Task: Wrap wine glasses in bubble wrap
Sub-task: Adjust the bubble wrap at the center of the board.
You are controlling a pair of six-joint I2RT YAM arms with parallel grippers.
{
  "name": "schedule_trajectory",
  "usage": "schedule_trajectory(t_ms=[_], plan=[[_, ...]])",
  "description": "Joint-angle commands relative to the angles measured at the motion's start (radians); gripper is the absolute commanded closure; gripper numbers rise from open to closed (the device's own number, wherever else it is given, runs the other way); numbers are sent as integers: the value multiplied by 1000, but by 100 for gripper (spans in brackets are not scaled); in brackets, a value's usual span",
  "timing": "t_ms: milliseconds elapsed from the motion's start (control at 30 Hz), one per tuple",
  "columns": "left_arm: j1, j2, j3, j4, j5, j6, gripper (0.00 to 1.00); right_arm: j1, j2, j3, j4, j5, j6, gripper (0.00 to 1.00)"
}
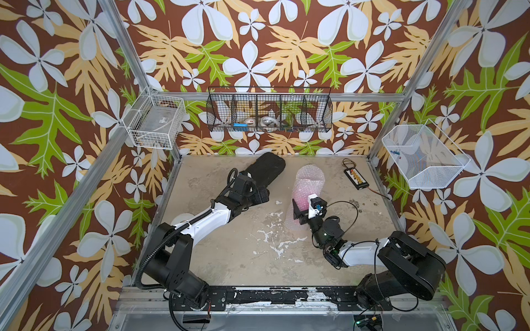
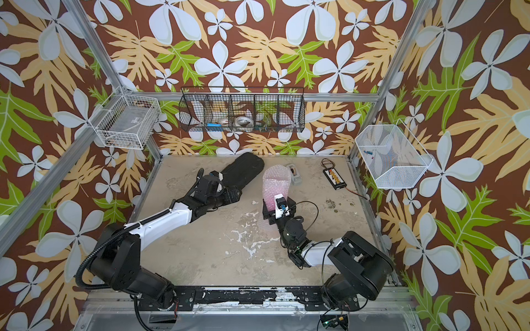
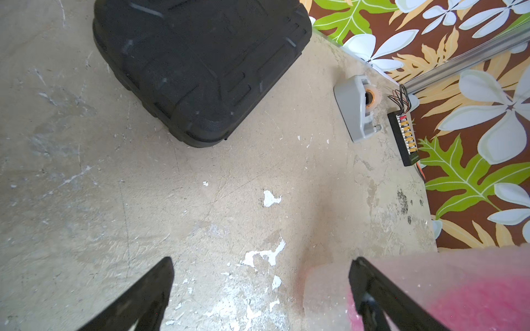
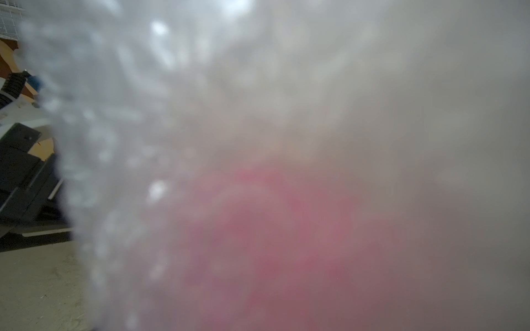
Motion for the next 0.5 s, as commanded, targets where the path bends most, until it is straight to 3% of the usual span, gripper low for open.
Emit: schedule_trajectory(t_ms=[0, 300, 467], plan=[[1, 9, 13, 53, 37, -3, 3, 6, 7, -5, 46, -18, 3, 4], [-12, 2, 6, 67, 57, 10, 4, 9, -25, -15, -47, -50, 65, 1], [-26, 5, 30, 53, 75, 28, 4, 9, -114, 7, -214, -46, 98, 0]])
